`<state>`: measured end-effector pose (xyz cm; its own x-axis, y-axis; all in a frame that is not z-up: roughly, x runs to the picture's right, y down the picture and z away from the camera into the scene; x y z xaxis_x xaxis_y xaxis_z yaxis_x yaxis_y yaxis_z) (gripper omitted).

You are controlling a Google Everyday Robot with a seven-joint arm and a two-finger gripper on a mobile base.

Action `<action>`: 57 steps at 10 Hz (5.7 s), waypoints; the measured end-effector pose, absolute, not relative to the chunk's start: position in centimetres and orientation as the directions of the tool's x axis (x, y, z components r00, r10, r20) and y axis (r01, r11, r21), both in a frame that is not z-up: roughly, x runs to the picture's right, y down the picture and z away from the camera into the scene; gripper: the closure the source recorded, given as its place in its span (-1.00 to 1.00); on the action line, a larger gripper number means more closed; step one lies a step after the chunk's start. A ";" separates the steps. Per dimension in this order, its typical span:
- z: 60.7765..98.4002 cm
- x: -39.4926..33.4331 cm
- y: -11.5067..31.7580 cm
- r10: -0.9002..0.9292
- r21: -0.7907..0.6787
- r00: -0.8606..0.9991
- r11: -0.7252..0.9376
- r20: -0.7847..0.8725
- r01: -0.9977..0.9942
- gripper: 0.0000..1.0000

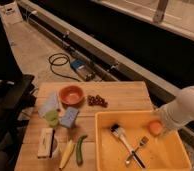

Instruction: Place apple in red bowl

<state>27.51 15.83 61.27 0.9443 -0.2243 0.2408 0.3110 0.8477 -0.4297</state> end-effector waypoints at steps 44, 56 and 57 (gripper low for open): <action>74.2 31.9 22.4 -0.107 -0.583 0.991 0.801 0.077 0.132 -0.28; 76.6 35.0 22.5 0.018 -0.565 1.000 0.825 -0.013 -0.023 -0.28; 77.0 35.0 22.8 0.034 -0.568 0.999 0.822 -0.001 -0.029 -0.28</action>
<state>35.04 22.75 77.01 0.9994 0.0345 -0.0013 -0.0291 0.8225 -0.5680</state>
